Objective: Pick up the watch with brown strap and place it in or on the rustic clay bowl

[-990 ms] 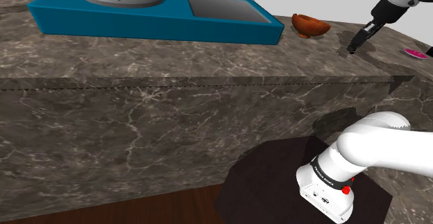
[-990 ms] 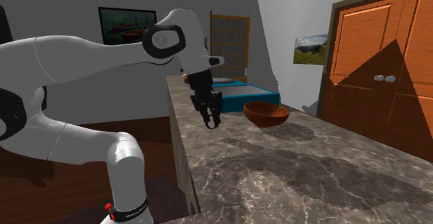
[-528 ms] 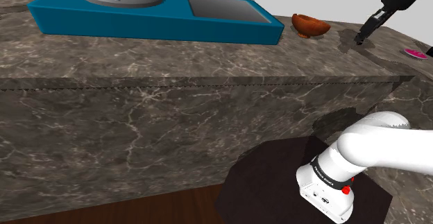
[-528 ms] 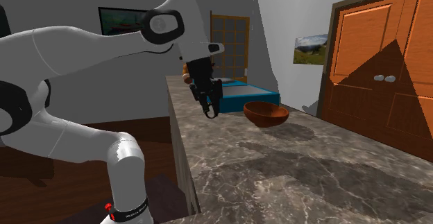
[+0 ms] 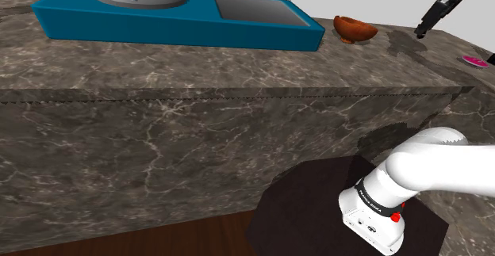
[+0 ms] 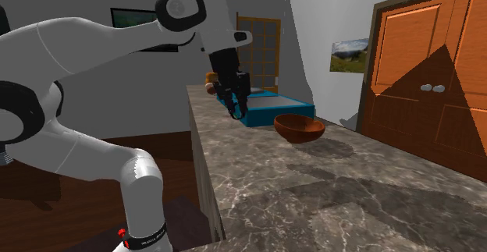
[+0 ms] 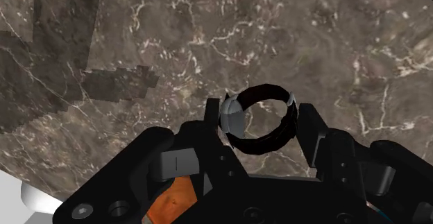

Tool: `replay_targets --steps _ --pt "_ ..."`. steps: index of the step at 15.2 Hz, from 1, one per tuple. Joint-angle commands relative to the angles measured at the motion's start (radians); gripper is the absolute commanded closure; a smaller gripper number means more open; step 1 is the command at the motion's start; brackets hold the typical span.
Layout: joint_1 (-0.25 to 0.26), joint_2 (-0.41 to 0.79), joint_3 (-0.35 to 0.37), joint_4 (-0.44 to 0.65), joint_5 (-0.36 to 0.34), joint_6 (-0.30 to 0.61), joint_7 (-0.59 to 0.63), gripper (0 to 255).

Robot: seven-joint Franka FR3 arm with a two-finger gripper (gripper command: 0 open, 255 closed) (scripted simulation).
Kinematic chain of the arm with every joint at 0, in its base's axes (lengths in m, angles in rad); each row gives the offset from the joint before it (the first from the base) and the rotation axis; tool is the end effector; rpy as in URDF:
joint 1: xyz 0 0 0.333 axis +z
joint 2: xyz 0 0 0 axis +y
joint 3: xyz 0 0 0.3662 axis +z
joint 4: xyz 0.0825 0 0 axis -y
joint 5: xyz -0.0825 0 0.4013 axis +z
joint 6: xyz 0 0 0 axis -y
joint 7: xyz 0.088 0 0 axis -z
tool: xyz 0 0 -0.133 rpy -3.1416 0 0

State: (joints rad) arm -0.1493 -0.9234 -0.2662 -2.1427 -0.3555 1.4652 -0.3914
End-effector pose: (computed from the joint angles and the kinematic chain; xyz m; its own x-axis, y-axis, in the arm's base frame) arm 0.1761 -0.1955 0.7129 0.9878 -0.0061 0.1557 -0.0375 -0.9792 0.1992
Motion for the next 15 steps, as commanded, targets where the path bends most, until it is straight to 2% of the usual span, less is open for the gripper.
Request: replay_targets --steps 1,7,15 --pt "0.003 0.018 0.004 0.038 0.005 -0.021 -0.004 255" --pt "0.008 0.066 0.011 0.143 0.015 -0.076 -0.018 255" --pt "0.063 0.347 -0.044 0.314 0.052 0.036 -0.01 255"
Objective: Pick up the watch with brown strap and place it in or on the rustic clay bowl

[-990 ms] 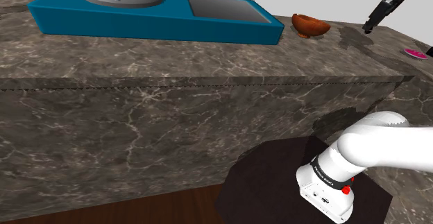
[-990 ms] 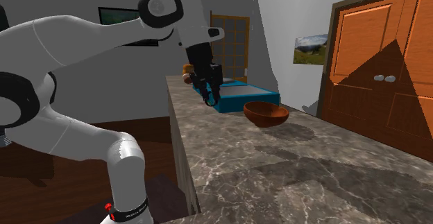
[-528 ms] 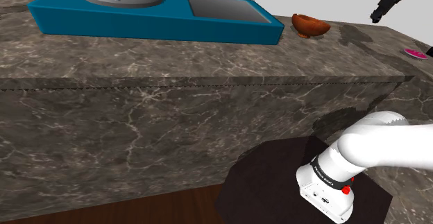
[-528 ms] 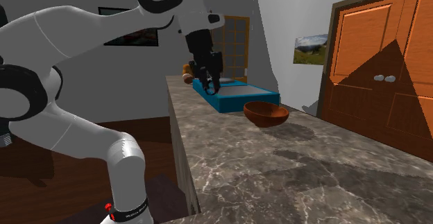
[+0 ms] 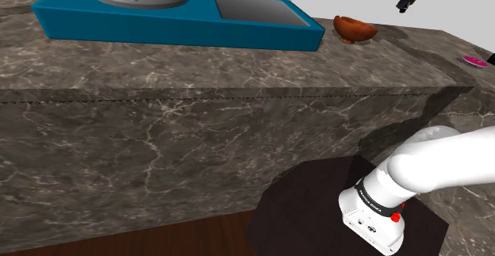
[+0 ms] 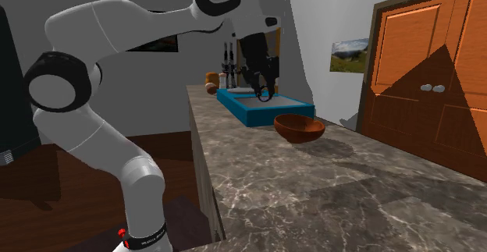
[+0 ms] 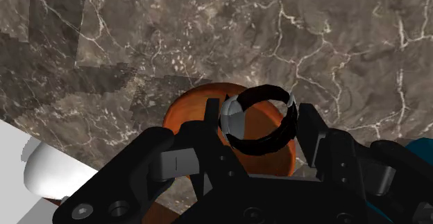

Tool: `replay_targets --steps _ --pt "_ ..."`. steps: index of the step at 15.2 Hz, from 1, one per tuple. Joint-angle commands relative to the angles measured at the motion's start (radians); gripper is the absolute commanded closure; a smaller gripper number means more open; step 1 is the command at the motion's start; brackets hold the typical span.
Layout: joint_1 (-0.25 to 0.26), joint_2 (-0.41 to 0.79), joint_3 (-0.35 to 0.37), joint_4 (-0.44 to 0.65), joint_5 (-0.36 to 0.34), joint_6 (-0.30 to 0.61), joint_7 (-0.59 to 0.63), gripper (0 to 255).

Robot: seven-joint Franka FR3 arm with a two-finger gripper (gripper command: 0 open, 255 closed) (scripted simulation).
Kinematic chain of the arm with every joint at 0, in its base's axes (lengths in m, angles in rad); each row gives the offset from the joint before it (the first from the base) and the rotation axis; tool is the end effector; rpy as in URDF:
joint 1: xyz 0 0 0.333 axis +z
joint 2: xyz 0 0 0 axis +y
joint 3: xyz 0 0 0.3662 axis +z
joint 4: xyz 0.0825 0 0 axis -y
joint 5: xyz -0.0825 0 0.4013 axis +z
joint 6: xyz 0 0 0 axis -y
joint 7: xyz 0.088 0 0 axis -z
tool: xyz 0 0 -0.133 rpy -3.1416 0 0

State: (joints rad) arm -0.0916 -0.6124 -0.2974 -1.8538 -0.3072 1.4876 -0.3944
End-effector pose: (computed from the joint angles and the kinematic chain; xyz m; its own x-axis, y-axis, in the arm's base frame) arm 0.2775 -0.2212 0.7662 0.9879 -0.0058 0.1553 -0.0369 -0.9794 0.1983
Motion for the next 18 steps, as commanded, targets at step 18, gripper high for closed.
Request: replay_targets --steps 18 --pt "0.045 0.367 -0.096 0.192 0.094 0.174 -0.028 255"
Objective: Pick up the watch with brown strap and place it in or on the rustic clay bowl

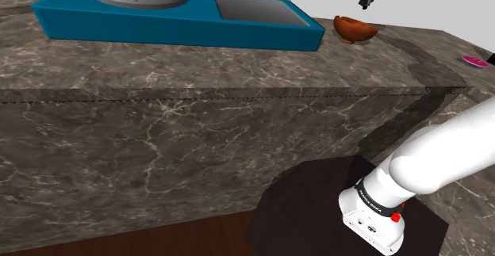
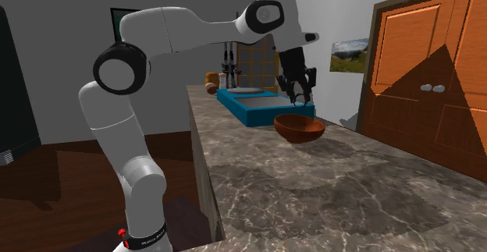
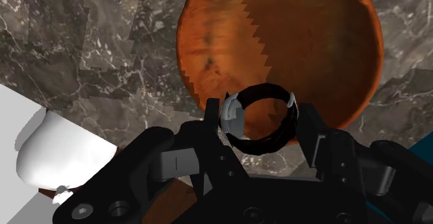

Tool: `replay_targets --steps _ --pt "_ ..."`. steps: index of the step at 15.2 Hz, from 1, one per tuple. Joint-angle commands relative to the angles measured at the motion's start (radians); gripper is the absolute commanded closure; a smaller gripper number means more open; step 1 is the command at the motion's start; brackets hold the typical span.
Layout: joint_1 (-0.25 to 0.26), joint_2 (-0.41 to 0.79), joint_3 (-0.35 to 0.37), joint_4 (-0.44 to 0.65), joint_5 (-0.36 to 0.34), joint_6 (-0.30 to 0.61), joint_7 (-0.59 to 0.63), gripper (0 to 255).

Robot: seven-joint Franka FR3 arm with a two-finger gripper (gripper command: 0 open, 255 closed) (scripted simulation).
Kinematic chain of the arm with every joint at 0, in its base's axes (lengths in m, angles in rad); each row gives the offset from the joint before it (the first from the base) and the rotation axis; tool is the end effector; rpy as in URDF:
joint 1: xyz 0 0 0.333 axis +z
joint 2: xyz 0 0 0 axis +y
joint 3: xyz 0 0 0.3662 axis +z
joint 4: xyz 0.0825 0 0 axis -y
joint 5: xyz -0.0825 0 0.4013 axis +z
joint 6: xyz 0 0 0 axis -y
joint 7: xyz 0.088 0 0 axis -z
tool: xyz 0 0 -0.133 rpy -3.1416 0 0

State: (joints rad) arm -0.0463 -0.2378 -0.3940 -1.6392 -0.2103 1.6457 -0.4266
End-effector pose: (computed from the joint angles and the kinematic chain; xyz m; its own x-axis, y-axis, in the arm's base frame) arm 0.4280 -0.2661 0.7395 0.9879 -0.0061 0.1551 -0.0373 -0.9793 0.1991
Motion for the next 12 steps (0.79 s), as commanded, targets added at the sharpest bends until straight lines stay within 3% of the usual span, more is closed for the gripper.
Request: replay_targets --steps 1,6,12 --pt "-0.001 -0.013 0.001 -0.043 -0.005 0.03 0.007 255" --pt "-0.005 -0.043 0.002 -0.151 -0.019 0.108 0.024 255" --pt "-0.005 -0.043 0.002 -0.151 -0.019 0.108 0.024 255"
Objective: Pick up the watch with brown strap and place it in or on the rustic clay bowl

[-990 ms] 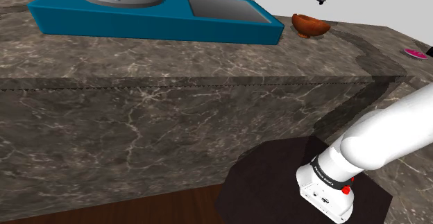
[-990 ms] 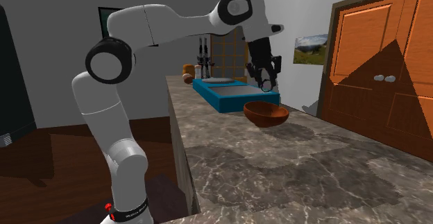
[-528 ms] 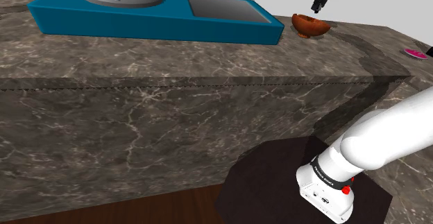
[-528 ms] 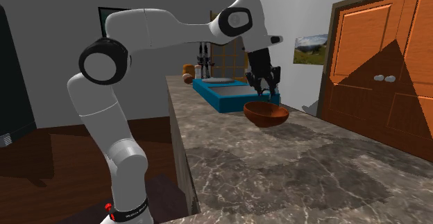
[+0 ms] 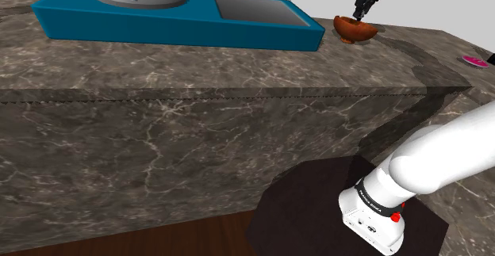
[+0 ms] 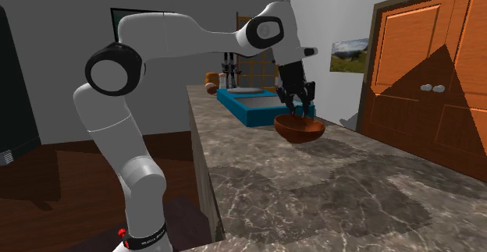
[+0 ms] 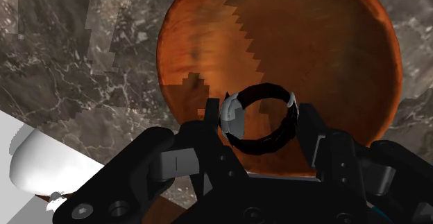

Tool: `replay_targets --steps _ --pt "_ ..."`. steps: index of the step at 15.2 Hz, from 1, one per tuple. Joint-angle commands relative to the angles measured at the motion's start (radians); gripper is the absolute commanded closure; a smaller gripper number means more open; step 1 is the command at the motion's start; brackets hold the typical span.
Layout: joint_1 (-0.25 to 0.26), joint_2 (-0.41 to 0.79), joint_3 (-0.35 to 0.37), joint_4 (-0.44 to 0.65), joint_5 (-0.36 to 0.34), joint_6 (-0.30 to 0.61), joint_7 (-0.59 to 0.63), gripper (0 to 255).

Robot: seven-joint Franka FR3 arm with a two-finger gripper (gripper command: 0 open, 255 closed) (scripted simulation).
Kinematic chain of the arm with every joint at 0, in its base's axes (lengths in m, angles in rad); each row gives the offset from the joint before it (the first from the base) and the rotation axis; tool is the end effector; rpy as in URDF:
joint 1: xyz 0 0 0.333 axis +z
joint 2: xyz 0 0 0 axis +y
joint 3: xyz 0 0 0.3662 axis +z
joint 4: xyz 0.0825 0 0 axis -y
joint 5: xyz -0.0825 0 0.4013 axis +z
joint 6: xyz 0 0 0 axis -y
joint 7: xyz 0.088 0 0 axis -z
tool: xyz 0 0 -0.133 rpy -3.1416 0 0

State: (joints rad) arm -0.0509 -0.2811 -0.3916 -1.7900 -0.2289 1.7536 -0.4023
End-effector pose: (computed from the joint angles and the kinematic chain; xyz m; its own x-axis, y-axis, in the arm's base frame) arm 0.4261 -0.2659 0.6953 0.9878 -0.0060 0.1554 -0.0372 -0.9793 0.1991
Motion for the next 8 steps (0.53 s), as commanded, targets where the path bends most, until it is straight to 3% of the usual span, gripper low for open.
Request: replay_targets --steps 1,2,3,8 --pt "0.0 0.0 0.0 0.0 0.0 0.001 0.0 255" --pt "0.0 0.0 0.0 0.0 0.0 0.001 0.0 255" --pt "0.0 0.0 0.0 0.0 0.0 0.0 0.0 0" --pt "0.0 0.0 0.0 0.0 0.0 0.0 0.0 0"
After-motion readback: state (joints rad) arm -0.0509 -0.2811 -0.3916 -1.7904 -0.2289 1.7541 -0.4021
